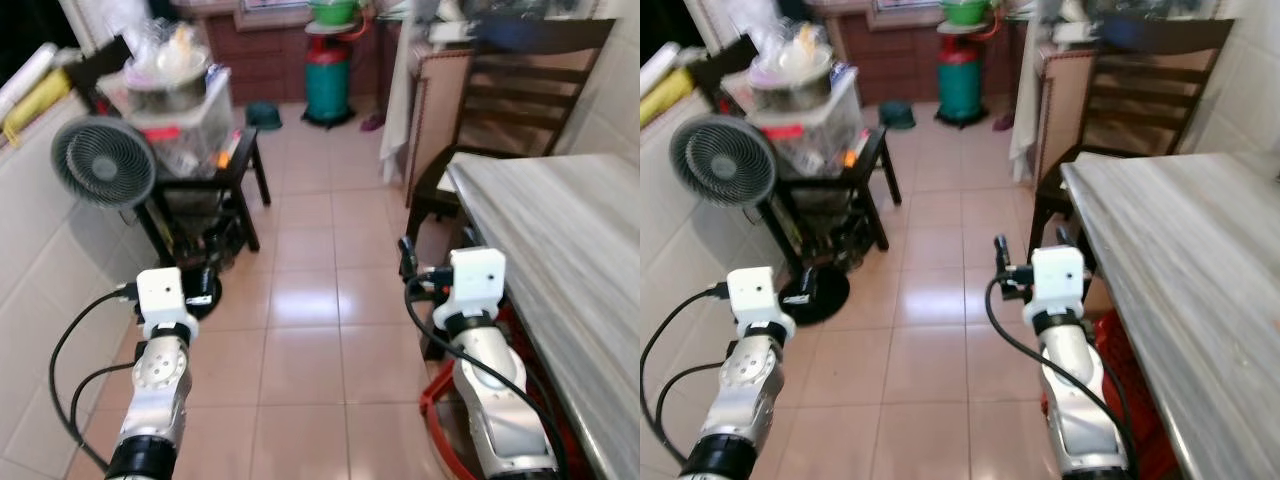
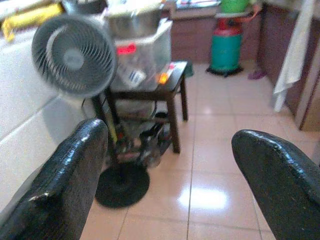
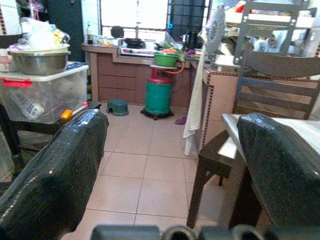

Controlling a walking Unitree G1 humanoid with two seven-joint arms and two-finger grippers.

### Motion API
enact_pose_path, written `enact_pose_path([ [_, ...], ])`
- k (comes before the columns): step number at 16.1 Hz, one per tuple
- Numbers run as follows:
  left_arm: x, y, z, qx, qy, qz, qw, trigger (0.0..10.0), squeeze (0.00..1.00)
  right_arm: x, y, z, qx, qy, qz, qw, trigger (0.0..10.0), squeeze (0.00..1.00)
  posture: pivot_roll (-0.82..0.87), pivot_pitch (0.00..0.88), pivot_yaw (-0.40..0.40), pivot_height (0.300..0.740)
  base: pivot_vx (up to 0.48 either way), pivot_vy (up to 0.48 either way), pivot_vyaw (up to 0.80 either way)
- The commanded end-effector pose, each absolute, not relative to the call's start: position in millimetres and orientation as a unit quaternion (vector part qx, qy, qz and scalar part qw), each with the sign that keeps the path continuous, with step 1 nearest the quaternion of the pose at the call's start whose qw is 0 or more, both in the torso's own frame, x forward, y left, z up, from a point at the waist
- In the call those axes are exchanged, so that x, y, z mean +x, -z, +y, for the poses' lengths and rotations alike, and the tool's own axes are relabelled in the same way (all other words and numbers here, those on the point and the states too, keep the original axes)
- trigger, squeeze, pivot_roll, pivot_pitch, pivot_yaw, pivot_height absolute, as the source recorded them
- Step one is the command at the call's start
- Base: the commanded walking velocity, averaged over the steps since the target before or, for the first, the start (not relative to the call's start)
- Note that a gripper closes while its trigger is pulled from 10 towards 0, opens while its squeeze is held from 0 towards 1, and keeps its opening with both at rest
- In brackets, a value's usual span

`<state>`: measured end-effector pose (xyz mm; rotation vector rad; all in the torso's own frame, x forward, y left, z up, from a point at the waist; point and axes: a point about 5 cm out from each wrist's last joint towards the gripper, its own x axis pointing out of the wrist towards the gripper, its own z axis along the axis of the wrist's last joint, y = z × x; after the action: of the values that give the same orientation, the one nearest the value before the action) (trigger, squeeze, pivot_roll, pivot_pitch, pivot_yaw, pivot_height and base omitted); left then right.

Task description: Setting the table

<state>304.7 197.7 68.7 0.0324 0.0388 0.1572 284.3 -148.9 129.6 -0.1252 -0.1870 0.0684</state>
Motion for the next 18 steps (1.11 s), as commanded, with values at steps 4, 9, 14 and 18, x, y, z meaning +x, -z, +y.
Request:
enact_pose_path([
  [4,304.6,-67.0,195.2,0.016,-0.075,0.026,0.997,10.0,0.0,283.4,-125.9,-156.7,-0.055,-0.015,-0.083,0.995,10.0,0.0,-0.09,0.0,0.089,0.74,0.0,0.48,0.0],
  [9,306.3,-66.6,194.3,0.018,-0.074,0.029,0.997,10.0,0.0,283.6,-125.5,-156.5,-0.051,-0.012,-0.083,0.995,10.0,0.0,-0.1,0.0,0.094,0.74,0.0,0.48,0.0],
  [14,306.6,-66.5,195.3,0.019,-0.074,0.03,0.997,10.0,0.0,284.2,-125.0,-156.3,-0.05,-0.01,-0.083,0.995,10.0,0.0,-0.09,0.0,0.093,0.74,0.0,0.48,0.0],
  [18,306.1,-65.6,193.3,0.019,-0.074,0.031,0.997,10.0,0.0,284.2,-124.1,-156.7,-0.051,-0.011,-0.082,0.995,10.0,0.0,-0.09,0.0,0.091,0.74,0.0,0.48,0.0],
])
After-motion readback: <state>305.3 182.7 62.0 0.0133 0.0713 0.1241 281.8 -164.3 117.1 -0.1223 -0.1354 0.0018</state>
